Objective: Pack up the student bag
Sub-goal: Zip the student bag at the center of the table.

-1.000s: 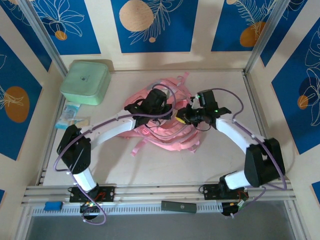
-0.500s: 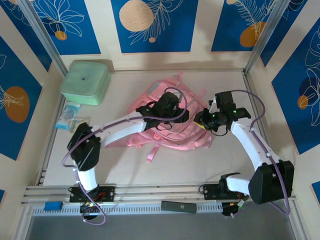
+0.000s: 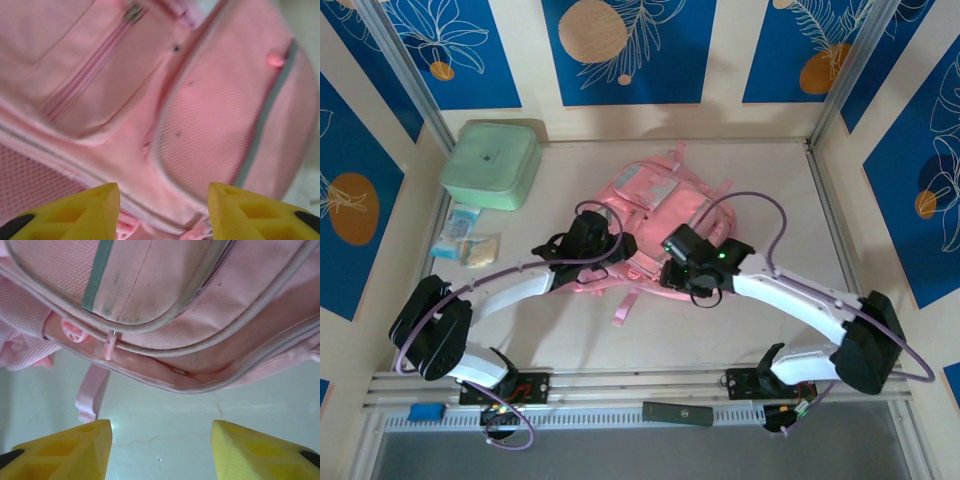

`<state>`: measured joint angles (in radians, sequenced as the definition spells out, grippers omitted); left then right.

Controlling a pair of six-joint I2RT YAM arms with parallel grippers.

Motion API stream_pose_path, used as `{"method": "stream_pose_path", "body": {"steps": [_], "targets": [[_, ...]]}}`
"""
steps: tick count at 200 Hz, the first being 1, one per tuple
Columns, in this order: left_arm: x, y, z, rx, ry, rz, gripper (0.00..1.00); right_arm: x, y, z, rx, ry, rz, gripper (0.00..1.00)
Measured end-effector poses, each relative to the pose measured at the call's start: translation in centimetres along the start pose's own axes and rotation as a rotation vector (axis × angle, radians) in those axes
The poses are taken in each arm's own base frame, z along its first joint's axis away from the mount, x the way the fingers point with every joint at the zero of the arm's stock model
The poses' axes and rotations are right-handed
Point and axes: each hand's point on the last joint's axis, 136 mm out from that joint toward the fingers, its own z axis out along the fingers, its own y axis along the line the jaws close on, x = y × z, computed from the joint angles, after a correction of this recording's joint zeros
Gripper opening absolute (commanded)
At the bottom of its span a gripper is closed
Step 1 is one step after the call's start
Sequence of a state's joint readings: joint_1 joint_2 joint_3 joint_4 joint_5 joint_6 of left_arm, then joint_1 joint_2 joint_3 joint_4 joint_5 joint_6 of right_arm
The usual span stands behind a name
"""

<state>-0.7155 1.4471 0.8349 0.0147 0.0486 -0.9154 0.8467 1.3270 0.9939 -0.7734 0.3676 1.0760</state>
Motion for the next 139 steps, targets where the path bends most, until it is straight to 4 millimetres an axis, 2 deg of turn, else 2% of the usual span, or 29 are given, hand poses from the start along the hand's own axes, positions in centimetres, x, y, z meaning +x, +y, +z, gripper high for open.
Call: {"method": "stream_pose_path", "body": {"steps": [16, 66, 100, 139], "targets": [[0.3, 0.4, -0.1, 0.007, -0.006, -0.020, 0.50, -0.3, 0.9, 1.3, 0.031, -0.026, 0.018, 0.54], [-0.4, -0.2, -0.5, 0.049, -0.044, -0.043, 0.51, -2.3, 4.1, 4.6, 0.056, -0.086, 0.089, 0.41], [-0.6, -0.4, -0.8, 0.059, -0.053, -0.044, 0.51, -2.2, 4.0, 6.5, 0.110, -0.078, 0.117, 0.38], [-0.8, -0.7, -0.8, 0.074, -0.062, -0.061, 0.51, -2.1, 3.7, 7.6, 0.133, -0.066, 0.130, 0.21]]}}
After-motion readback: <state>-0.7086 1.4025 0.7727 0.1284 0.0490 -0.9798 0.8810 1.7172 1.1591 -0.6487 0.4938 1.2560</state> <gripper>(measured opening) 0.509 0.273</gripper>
